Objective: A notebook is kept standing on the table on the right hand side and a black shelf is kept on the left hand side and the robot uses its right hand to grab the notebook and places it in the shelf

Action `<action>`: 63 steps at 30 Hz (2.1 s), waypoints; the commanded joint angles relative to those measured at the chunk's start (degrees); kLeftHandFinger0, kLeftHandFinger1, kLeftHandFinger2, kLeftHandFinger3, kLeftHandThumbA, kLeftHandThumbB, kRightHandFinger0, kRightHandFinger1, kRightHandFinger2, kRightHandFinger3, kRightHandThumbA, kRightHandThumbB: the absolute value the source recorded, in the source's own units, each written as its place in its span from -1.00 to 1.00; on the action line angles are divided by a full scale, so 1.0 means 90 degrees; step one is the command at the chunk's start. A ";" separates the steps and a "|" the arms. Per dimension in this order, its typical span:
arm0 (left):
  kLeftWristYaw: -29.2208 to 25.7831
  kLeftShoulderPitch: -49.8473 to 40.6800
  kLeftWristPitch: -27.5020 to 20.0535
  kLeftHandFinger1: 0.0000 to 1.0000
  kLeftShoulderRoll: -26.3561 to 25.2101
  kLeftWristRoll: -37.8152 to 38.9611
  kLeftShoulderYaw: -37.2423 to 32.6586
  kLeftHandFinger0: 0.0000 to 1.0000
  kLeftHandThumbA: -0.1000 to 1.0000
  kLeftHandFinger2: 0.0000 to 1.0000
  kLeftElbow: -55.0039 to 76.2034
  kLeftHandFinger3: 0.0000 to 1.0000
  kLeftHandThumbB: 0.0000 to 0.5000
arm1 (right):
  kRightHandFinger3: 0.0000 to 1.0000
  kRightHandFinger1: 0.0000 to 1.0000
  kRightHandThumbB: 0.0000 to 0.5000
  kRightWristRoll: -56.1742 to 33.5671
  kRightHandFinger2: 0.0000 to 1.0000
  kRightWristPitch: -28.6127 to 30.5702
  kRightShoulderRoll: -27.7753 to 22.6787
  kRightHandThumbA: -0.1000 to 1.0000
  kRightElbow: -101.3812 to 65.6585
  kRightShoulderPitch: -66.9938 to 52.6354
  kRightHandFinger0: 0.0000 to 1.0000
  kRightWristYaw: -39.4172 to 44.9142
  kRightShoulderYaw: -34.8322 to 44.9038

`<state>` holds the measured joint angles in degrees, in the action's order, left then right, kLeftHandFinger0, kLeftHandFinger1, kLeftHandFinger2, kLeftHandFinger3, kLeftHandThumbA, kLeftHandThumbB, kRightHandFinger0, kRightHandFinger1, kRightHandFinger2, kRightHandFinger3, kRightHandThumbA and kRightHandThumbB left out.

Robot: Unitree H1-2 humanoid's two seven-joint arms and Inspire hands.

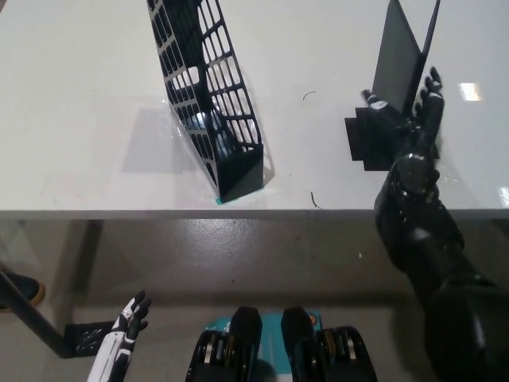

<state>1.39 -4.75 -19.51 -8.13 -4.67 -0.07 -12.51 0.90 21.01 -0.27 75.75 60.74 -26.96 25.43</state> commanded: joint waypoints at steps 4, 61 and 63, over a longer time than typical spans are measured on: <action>0.0055 0.0054 -0.0417 1.00 -0.0063 0.0175 0.0054 1.00 1.00 1.00 -0.0019 1.00 -0.34 | -0.07 -1.00 -0.72 -0.1328 -0.11 0.0645 -0.0376 -1.00 0.0270 0.1568 -1.00 -0.0657 0.1028; 0.0068 0.0028 -0.0332 1.00 -0.0125 -0.0008 -0.0007 1.00 1.00 1.00 0.0001 1.00 -0.49 | 0.60 -0.78 -0.63 0.2545 0.28 -0.1383 0.0586 -1.00 -0.8997 -0.0584 -1.00 0.0028 -0.4030; 0.0073 0.0013 -0.0357 1.00 -0.0119 0.0006 -0.0010 1.00 1.00 1.00 0.0009 1.00 -0.53 | 0.61 -0.75 -0.59 0.2456 0.32 -0.1509 0.0643 -1.00 -0.9001 -0.0536 -1.00 0.0074 -0.4070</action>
<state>1.42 -5.19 -20.59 -8.18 -4.24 0.16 -14.11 15.01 9.95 3.61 2.24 46.15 -32.01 -8.18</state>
